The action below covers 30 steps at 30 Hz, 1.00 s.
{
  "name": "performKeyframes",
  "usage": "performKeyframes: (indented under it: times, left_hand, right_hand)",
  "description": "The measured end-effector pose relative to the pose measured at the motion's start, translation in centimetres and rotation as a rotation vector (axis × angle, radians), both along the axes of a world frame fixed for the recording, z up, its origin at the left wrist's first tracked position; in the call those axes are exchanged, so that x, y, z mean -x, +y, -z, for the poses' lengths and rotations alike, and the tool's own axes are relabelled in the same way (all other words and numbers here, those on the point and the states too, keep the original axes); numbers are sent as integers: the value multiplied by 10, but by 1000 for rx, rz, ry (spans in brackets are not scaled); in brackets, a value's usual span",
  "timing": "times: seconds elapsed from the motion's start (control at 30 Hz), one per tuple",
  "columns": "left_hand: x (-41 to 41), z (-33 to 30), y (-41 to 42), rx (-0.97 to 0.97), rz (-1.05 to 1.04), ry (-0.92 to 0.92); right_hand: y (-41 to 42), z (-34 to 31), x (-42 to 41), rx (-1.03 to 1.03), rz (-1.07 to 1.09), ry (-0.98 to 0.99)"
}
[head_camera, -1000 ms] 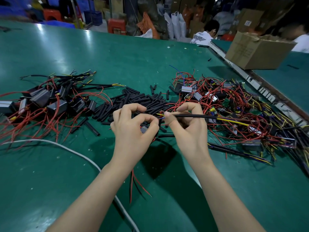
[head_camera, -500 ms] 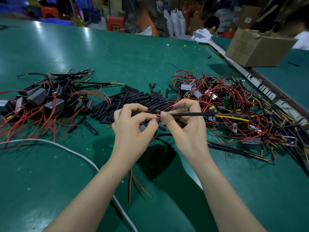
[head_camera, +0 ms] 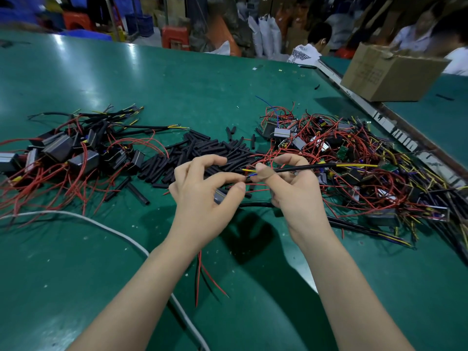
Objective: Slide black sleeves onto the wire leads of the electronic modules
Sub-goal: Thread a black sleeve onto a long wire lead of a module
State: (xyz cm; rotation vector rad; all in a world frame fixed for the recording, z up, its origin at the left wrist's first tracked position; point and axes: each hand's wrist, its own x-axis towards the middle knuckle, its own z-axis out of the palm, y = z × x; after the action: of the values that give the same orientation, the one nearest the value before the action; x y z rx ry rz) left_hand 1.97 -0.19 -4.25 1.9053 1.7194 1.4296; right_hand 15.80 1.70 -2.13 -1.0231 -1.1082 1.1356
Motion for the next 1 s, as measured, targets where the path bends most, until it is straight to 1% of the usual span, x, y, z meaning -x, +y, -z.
performKeyframes:
  times: [0.07,0.13,0.23,0.27,0.37,0.43,0.53,0.6,0.67,0.77,0.83,0.9,1.0]
  left_hand:
    - [-1,5,0,-19,8,133]
    - [-4,11,-1,-49,64,255]
    - [-13,17,1,-42,146,401]
    - [-14,18,2,-41,148,414]
    - [-12,19,6,-56,133,373]
    - [-9,21,5,-46,115,370]
    - [-9,18,0,-48,-6,374]
    - [-13,15,-2,-101,-26,345]
    - [-18,16,-2,-127,98,371]
    - [-22,18,-2,4,307,486]
    - [-22,20,0,50,335,556]
    - [-19,18,-1,2,323,632]
    - [-13,17,-3,-80,324,635]
  right_hand:
    - [0,-2,0,34,-32,71]
    - [0,-3,0,73,-75,84]
    - [2,-1,-1,118,-110,95]
    - [2,-1,-1,130,-115,96]
    - [3,-2,-3,164,-124,109]
    - [4,-4,-6,189,-129,158]
    - [6,-6,-10,257,-132,210]
    - [6,-6,-12,296,-149,184]
    - [6,-6,-13,316,-180,153]
    - [6,-6,-14,329,-220,134]
    - [7,-6,-15,329,-241,131]
    - [7,-5,-18,326,-259,141]
    - [9,-5,-20,324,-260,154]
